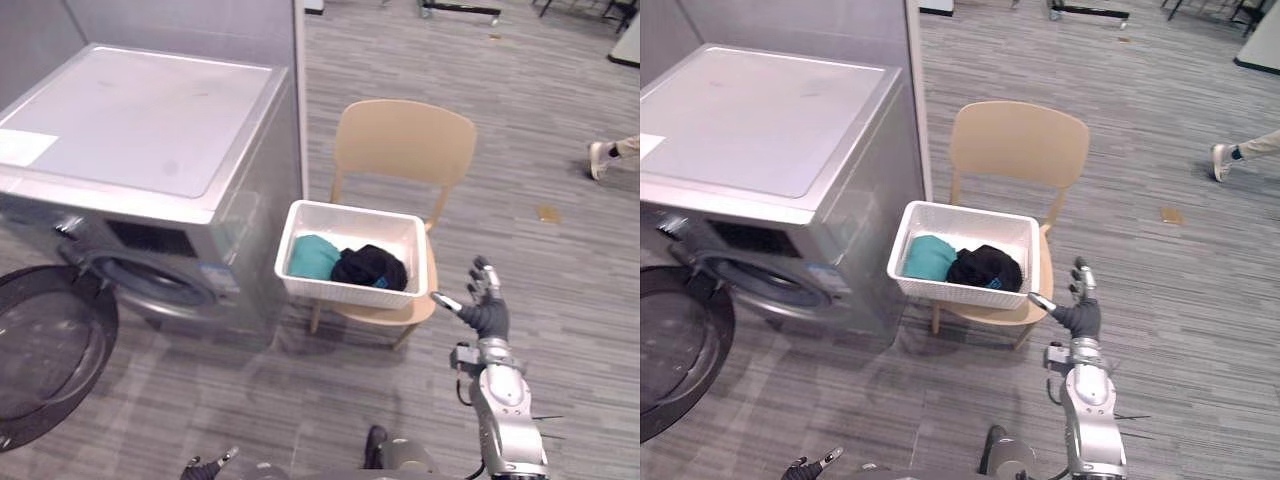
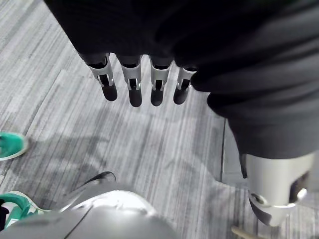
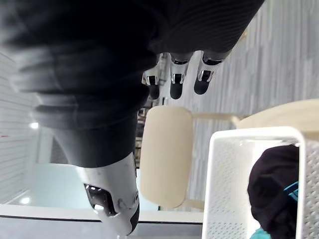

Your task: Pick up the laundry basket with both hands and put the clothes into the washing machine.

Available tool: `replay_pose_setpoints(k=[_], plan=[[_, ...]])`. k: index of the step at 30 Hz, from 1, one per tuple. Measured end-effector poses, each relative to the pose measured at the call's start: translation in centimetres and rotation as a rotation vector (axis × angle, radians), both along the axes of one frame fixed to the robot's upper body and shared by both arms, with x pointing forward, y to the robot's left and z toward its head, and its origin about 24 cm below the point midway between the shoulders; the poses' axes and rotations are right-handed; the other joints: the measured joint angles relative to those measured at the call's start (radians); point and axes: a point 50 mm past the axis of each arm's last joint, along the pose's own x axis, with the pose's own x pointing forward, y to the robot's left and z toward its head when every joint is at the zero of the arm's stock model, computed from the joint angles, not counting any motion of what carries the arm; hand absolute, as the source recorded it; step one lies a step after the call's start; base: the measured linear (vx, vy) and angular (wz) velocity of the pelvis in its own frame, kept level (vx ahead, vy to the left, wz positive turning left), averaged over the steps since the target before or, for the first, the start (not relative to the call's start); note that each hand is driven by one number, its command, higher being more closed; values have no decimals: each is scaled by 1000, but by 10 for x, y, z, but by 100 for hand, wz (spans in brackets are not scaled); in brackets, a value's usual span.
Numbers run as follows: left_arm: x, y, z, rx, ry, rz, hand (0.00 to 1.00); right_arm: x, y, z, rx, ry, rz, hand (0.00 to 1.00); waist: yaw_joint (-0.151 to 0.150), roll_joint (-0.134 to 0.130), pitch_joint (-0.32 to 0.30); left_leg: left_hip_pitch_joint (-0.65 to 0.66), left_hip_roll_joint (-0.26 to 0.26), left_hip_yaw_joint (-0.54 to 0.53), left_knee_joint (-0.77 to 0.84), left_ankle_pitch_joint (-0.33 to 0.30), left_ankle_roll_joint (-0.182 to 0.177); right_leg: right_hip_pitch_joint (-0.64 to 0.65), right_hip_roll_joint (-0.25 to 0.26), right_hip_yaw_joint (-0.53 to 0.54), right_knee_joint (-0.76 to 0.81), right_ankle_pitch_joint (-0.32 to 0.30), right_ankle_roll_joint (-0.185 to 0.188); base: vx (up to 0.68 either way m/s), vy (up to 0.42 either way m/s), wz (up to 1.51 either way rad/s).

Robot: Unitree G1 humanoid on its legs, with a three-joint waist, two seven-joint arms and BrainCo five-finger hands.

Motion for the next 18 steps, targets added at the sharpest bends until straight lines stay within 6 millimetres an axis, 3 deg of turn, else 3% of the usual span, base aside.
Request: replay_pose_setpoints(k=[2,4,5,6,7,9,10,14,15,18], plan=[[2,3,1,6,-15,2,0,2,-6,-2,-4,11,-26,0,5,-7,9,-45,-56,-26,2,-125,-17,30,-38,64,-32,2,3,286,126,-72],[5,6,3,17,-30,-2,0,8,-4,-4,2,20,-26,0,16,-39,34,-68,-145,-66,-181,-165,-12,43,-89,101,-32,5,9,180,183,-64],[5,2,3,8,-32,-10,0,10,-3,-2,-4,11,-23,0,26,-37,39,-63,-203,-136,-403,-139,-37,42,-107,99,-31,14,26,143,220,-57],[4,-1,2,0,-29,-14,0,11,-3,0,-23,8,-15,0,29,-14,35,-47,-229,-181,-539,-81,-54,43,-104,99,-32,19,42,146,283,-76],[3,-5,1,-10,-21,-28,0,16,-2,-1,-52,12,0,0,41,-5,46,-26,-249,-235,-635,38,-81,51,-100,110,-35,6,89,138,253,-58],[10,2,4,13,-41,-48,0,16,8,-6,-64,42,37,0,40,-33,57,-9,-288,-235,-654,37,-77,59,-119,86,-56,6,105,119,152,-24],[13,7,6,24,-58,-56,0,16,14,-6,-67,40,66,0,39,-60,49,-6,-299,-230,-659,32,-68,64,-128,72,-66,12,104,91,73,-3],[12,12,7,34,-53,-61,0,18,17,-5,-112,39,101,0,59,-54,52,36,-302,-203,-710,39,-68,65,-129,82,-81,30,107,28,21,-19],[12,7,5,23,-41,-102,0,13,2,-34,-260,203,129,0,57,-40,39,158,-321,-223,-1013,210,-84,65,-105,58,-87,18,119,-5,-13,-7],[12,7,5,23,-41,-102,0,13,2,-34,-260,203,129,0,57,-40,39,158,-321,-223,-1013,210,-84,66,-105,58,-87,18,119,0,0,0]])
